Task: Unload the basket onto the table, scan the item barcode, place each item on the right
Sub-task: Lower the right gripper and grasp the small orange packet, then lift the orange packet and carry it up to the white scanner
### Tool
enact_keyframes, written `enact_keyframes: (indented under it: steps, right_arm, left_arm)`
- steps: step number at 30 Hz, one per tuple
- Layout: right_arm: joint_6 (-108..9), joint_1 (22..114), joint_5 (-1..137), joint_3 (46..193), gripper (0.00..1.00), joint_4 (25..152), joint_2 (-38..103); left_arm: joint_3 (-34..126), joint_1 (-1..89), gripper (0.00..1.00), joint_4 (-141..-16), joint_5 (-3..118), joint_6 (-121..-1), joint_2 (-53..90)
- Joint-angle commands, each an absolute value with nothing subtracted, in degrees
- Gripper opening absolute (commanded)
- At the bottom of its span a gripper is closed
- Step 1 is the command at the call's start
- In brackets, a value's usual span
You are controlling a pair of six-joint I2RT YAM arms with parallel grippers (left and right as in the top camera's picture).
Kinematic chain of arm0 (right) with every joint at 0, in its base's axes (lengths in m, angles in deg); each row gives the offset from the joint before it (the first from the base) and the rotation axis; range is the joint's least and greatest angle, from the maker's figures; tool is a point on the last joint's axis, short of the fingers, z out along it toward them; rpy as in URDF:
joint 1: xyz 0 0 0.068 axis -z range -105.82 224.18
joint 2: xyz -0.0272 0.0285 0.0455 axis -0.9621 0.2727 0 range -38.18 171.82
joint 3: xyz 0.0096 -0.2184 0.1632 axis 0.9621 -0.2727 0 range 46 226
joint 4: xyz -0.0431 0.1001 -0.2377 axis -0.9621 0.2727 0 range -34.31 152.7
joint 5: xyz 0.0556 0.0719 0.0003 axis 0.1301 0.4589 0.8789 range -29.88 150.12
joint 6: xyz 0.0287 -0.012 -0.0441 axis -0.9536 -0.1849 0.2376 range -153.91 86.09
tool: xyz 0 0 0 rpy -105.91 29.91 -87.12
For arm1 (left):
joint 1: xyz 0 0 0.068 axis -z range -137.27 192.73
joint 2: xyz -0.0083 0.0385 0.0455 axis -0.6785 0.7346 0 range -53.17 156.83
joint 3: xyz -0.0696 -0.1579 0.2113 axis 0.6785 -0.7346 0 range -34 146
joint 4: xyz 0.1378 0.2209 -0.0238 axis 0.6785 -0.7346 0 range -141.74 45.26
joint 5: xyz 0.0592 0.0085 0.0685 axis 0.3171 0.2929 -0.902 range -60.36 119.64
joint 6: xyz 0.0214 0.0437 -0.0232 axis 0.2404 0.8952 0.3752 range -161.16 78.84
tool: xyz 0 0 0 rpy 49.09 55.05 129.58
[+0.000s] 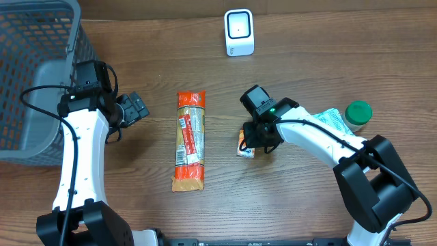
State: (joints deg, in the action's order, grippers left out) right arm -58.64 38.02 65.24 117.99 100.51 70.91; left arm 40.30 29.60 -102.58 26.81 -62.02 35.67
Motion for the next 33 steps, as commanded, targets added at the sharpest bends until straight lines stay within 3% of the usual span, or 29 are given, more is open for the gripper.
enact_keyframes:
  steps: [1, 11, 15, 17, 18, 33]
  right_arm:
    - [-59.89, 38.26, 66.42, 117.79, 0.38, 100.49, 69.41]
    - [-64.67, 38.26, 66.25, 112.67, 0.35, 94.83, 69.41]
    - [-64.63, 38.26, 66.27, 112.67, 0.21, 94.48, 69.41]
    - [-64.59, 38.26, 66.25, 112.67, 0.05, 94.26, 69.41]
    - [-64.59, 38.26, 66.25, 112.67, 0.04, 94.26, 69.41]
    - [-63.76, 38.28, 66.23, 114.86, 0.04, 93.85, 69.38]
  left_arm:
    - [40.37, 29.62, 1.00, -102.58, 26.46, -62.39, 35.61]
    - [40.37, 29.62, 1.00, -102.58, 26.46, -62.39, 35.61]
    - [40.37, 29.62, 1.00, -102.58, 26.43, -62.39, 35.61]
    - [40.37, 29.62, 1.00, -102.58, 26.46, -62.39, 35.61]
    - [40.37, 29.62, 1.00, -102.58, 26.46, -62.39, 35.61]
    - [40.37, 29.62, 1.00, -102.58, 26.46, -62.39, 35.61]
